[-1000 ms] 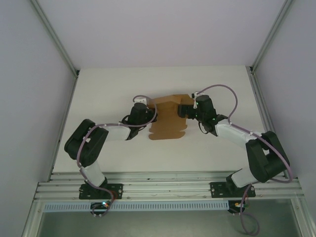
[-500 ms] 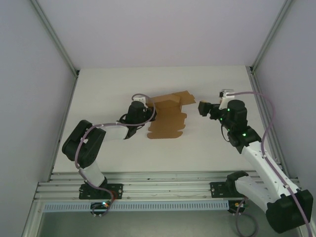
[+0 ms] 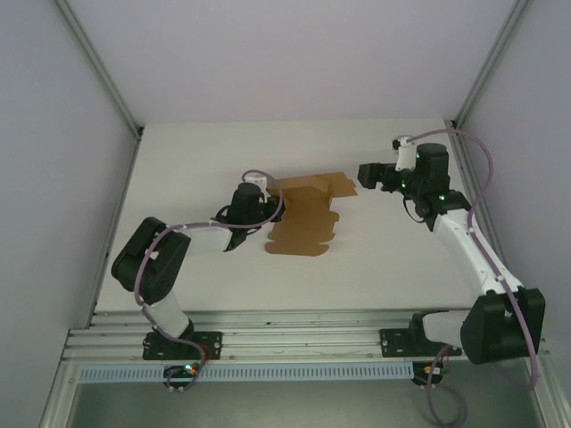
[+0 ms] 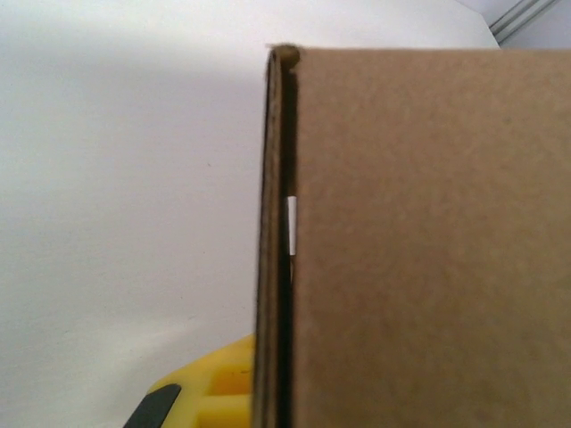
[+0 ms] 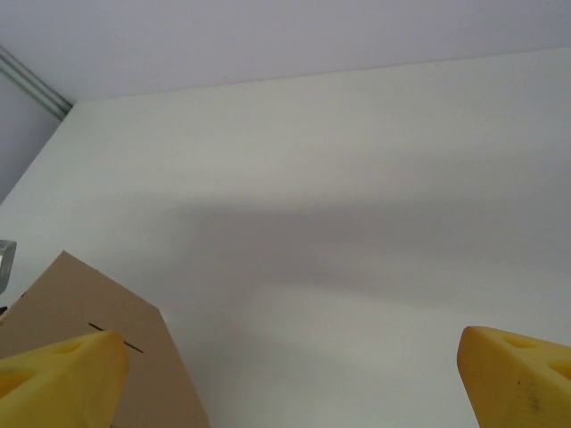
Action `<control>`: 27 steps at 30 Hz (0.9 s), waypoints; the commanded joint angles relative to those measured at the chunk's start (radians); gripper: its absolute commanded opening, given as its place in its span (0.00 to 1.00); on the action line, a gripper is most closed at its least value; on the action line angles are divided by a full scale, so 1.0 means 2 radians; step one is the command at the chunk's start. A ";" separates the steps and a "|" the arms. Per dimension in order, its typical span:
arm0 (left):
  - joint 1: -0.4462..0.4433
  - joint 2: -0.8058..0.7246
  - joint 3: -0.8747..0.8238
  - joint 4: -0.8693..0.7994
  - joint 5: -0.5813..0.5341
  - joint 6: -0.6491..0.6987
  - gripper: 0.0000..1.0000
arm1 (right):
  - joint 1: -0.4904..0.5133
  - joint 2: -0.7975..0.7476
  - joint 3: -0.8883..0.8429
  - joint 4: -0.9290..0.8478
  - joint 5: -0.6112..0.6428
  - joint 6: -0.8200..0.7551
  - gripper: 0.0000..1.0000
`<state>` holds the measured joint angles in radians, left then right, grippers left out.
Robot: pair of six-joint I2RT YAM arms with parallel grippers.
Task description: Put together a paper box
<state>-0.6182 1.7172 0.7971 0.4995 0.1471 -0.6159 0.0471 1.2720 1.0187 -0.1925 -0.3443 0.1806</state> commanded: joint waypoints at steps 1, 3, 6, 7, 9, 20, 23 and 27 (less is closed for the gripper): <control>-0.005 -0.016 0.021 -0.007 0.012 0.017 0.00 | -0.003 0.032 0.026 -0.036 -0.035 -0.022 0.96; -0.006 -0.017 0.021 -0.007 0.009 0.018 0.00 | -0.002 0.046 0.033 -0.044 -0.038 -0.031 0.96; -0.008 -0.019 0.021 -0.008 0.005 0.016 0.00 | -0.002 0.059 0.040 -0.063 -0.055 -0.050 0.95; -0.008 -0.019 0.021 -0.009 0.002 0.015 0.00 | -0.001 0.065 0.043 -0.071 -0.069 -0.056 0.95; -0.009 -0.019 0.023 -0.012 -0.003 0.015 0.00 | 0.002 0.074 0.041 -0.078 -0.100 -0.065 0.93; -0.010 -0.022 0.038 -0.042 -0.031 0.004 0.00 | 0.086 0.077 0.008 -0.069 -0.103 -0.080 0.88; -0.010 -0.022 0.040 -0.046 -0.036 0.001 0.00 | 0.105 0.090 0.011 -0.060 -0.094 -0.065 0.85; -0.011 -0.022 0.041 -0.050 -0.038 -0.002 0.00 | 0.122 0.096 -0.005 -0.010 -0.080 -0.035 0.83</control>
<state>-0.6342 1.7061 0.8433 0.3958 0.0998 -0.6014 0.2607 1.4487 1.0378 -0.2783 -0.5064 0.0658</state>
